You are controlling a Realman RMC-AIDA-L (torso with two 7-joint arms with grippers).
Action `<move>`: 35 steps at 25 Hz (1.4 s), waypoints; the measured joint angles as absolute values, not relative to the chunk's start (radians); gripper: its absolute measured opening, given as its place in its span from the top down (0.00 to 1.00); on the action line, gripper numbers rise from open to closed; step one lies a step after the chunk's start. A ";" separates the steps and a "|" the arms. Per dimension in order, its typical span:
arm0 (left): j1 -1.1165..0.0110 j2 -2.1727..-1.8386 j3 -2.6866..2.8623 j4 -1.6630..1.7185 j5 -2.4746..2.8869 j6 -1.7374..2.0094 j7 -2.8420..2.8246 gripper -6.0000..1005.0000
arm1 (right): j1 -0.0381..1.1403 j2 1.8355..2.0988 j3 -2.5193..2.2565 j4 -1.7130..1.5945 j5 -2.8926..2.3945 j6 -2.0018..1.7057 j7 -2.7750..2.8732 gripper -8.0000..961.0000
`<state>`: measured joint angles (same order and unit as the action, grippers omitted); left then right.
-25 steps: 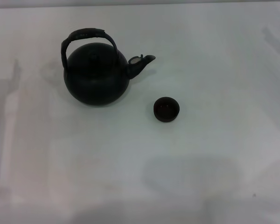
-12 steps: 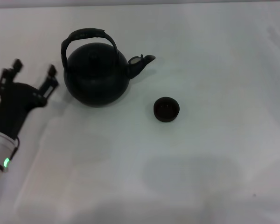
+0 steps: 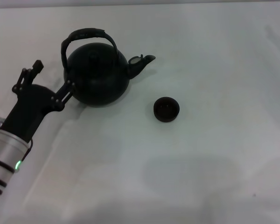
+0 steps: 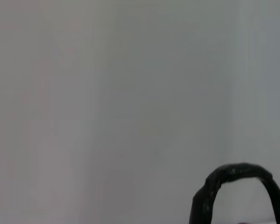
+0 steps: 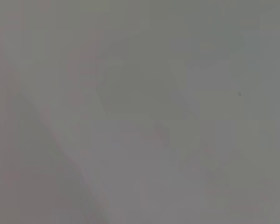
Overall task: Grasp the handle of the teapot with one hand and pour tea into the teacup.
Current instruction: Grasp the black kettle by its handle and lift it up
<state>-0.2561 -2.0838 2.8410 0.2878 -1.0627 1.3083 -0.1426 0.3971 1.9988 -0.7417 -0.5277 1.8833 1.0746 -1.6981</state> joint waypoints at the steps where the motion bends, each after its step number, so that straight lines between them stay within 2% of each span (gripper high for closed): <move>1: -0.265 -2.084 2.841 0.286 -1.064 1.308 -0.143 0.12 | 0.397 1.999 -0.743 -0.528 1.883 1.075 -1.698 0.09; 30: -0.377 -2.084 2.831 0.271 -1.132 1.175 -0.153 0.13 | 0.399 2.000 -0.752 -0.537 1.882 1.086 -1.693 0.09; 35: -0.379 -2.085 2.830 0.271 -1.132 1.167 -0.153 0.16 | 0.401 2.000 -0.752 -0.537 1.882 1.086 -1.691 0.09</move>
<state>-0.3793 -2.0847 2.8302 0.2714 -1.1316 1.1674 -0.1535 0.4007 2.0003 -0.7516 -0.5370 1.8821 1.0862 -1.6912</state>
